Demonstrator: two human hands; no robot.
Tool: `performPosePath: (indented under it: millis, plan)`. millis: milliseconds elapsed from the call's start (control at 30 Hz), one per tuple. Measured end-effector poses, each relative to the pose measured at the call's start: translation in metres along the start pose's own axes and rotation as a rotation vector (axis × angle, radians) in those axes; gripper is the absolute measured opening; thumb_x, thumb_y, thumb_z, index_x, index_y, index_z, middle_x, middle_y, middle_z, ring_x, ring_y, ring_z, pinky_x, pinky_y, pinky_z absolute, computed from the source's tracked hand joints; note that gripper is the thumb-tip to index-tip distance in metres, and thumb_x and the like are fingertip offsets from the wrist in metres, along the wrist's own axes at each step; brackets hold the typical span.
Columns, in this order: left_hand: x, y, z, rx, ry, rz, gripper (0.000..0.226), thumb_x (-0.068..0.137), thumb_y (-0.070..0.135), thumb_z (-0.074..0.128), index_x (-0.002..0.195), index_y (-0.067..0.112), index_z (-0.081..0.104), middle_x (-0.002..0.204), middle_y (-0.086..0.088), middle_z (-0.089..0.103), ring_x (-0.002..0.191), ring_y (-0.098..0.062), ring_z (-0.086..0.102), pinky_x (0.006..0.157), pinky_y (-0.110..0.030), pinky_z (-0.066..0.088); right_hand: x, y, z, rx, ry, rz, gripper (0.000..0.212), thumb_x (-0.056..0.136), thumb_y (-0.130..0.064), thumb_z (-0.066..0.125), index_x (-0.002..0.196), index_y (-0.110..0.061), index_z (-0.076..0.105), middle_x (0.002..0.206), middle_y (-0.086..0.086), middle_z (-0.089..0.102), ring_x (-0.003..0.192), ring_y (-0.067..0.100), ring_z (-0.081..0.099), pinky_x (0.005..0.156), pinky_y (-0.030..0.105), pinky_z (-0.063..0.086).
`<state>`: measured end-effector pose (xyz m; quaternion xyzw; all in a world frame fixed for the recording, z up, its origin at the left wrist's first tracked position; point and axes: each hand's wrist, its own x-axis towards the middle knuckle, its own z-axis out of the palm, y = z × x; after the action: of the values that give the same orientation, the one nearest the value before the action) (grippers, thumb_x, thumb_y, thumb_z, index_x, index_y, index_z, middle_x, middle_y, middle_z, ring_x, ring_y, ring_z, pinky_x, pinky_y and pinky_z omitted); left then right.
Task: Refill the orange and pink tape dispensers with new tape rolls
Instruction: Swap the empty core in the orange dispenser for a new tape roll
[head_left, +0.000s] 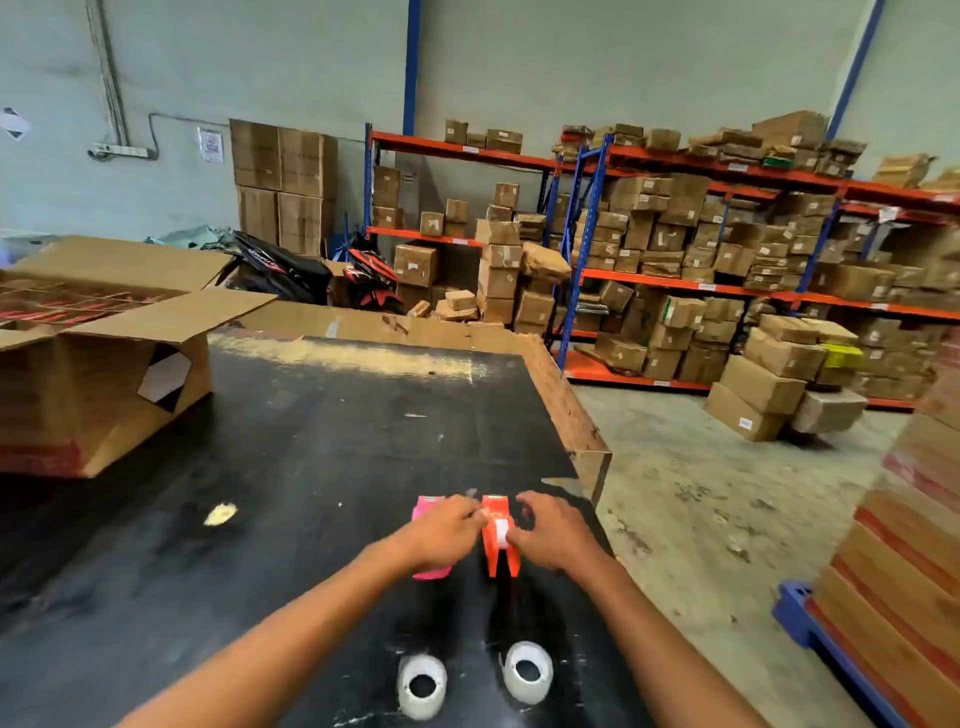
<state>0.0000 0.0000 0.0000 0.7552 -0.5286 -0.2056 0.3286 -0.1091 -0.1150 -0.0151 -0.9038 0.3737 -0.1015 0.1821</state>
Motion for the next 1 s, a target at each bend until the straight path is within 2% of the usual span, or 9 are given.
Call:
performPosePath:
  millis: [67,167,233,333,400,533,700,833,1000]
  plan:
    - [0.01,-0.01,0.01,-0.019,-0.05,-0.089,0.036,0.097,0.012,0.037,0.072,-0.006,0.056,0.086,-0.033,0.058,0.08,-0.031,0.056,0.086,-0.046,0.046,0.003,0.005,0.014,0.068,-0.051,0.046,0.031,0.074,-0.038,0.059,0.098,-0.019,0.062,0.105,0.013,0.068,0.099,0.033,0.063,0.08,0.035,0.048]
    - [0.016,-0.015,0.025,-0.079,-0.071,-0.205,0.038,0.096,0.014,0.037,0.095,-0.017,0.058,0.112,-0.039,0.06,0.106,-0.046,0.058,0.082,-0.045,0.046,0.0,0.011,0.033,0.074,-0.039,0.1,0.007,0.074,-0.024,0.056,0.074,-0.017,0.056,0.096,0.016,0.069,0.091,0.036,0.062,0.069,0.036,0.044]
    - [0.018,-0.012,0.03,-0.164,-0.029,-0.211,0.039,0.096,0.018,0.037,0.088,-0.009,0.063,0.11,-0.036,0.064,0.106,-0.045,0.059,0.076,-0.043,0.047,0.001,0.012,0.041,0.132,0.07,0.112,0.011,0.078,-0.018,0.055,0.067,-0.015,0.054,0.088,0.017,0.068,0.085,0.037,0.061,0.063,0.035,0.04]
    - [0.018,-0.006,0.033,-0.383,0.068,-0.258,0.04,0.095,0.038,0.037,0.071,0.016,0.06,0.09,-0.021,0.067,0.102,-0.04,0.063,0.077,-0.033,0.048,-0.005,0.009,0.042,0.189,0.174,0.071,0.012,0.079,-0.02,0.057,0.074,-0.011,0.063,0.078,0.009,0.068,0.075,0.029,0.061,0.065,0.036,0.045]
    - [0.019,-0.005,0.034,-0.553,0.103,-0.279,0.037,0.095,0.045,0.035,0.095,0.015,0.057,0.094,-0.013,0.066,0.099,-0.034,0.065,0.089,-0.042,0.054,-0.011,0.006,0.036,0.163,0.198,-0.017,0.012,0.078,-0.02,0.058,0.084,-0.015,0.067,0.086,0.005,0.067,0.079,0.024,0.061,0.071,0.036,0.048]
    - [0.021,-0.006,0.036,-0.622,0.219,-0.206,0.031,0.096,0.026,0.04,0.125,0.015,0.043,0.107,-0.015,0.066,0.092,-0.027,0.064,0.09,-0.046,0.053,-0.019,0.005,0.013,0.287,0.196,-0.095,0.021,0.077,-0.025,0.066,0.098,-0.023,0.069,0.093,-0.002,0.069,0.067,0.011,0.059,0.07,0.032,0.051]
    - [0.023,-0.004,0.03,-0.804,0.344,-0.197,0.042,0.087,0.028,0.062,0.121,0.017,0.041,0.079,-0.001,0.064,0.07,-0.016,0.062,0.081,-0.041,0.055,-0.018,-0.003,-0.001,0.654,0.209,-0.055,0.013,0.086,-0.026,0.063,0.086,-0.014,0.068,0.077,-0.003,0.072,0.059,0.005,0.061,0.053,0.014,0.047]
    - [0.022,0.001,0.025,-0.818,0.329,-0.143,0.022,0.085,0.034,0.064,0.092,0.014,0.066,0.081,0.0,0.073,0.073,-0.012,0.063,0.058,-0.014,0.048,-0.014,-0.009,-0.004,0.788,0.202,-0.027,0.017,0.089,-0.028,0.06,0.101,-0.016,0.061,0.08,0.01,0.074,0.061,0.009,0.066,0.057,0.021,0.054]
    - [0.026,0.002,0.02,-0.882,0.353,-0.186,0.027,0.088,0.046,0.051,0.098,0.021,0.057,0.085,0.0,0.07,0.075,-0.008,0.064,0.062,-0.023,0.044,-0.006,-0.019,-0.004,0.791,0.137,-0.098,0.027,0.091,-0.023,0.057,0.117,-0.019,0.059,0.074,0.012,0.068,0.061,0.009,0.06,0.055,0.02,0.05]
